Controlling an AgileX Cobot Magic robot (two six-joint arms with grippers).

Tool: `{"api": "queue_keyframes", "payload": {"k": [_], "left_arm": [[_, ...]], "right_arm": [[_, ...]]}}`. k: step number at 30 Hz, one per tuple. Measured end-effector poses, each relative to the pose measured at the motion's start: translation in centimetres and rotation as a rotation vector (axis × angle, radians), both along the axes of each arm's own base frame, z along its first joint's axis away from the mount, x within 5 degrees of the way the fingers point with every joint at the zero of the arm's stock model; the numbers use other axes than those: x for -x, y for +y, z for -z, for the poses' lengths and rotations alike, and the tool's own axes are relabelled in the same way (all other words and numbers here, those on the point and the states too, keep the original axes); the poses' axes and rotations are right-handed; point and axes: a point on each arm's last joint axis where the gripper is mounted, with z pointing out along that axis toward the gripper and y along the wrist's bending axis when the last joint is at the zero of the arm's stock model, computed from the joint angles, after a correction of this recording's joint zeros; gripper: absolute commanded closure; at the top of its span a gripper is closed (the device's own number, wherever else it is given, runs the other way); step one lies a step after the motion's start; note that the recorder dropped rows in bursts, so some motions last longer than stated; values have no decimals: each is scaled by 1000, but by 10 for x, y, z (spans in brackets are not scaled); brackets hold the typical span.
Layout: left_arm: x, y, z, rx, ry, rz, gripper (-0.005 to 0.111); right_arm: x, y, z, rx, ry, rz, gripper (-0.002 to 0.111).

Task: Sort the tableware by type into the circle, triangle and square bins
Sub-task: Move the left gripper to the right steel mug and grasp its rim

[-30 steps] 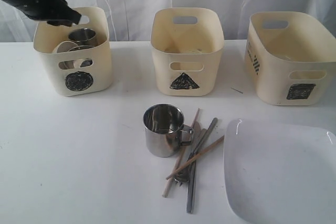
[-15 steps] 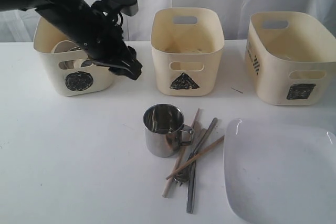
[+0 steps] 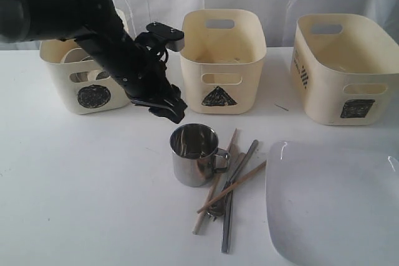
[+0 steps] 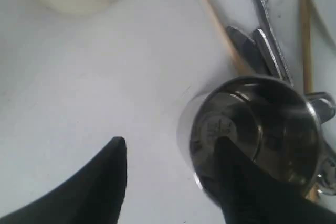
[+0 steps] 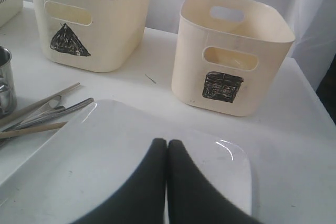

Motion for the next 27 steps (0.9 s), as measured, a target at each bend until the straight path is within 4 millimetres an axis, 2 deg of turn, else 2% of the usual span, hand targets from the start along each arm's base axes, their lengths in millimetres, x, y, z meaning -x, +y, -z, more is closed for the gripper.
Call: {"api": "queue_keyframes", "payload": {"k": [5, 14, 27], "left_arm": [[7, -13, -1, 15, -15, 31, 52], [9, -17, 1, 14, -13, 40, 52], [7, -19, 26, -31, 66, 53, 52]], "right_arm": [[0, 0, 0, 0, 0, 0, 108], [0, 0, 0, 0, 0, 0, 108], [0, 0, 0, 0, 0, 0, 108]]}}
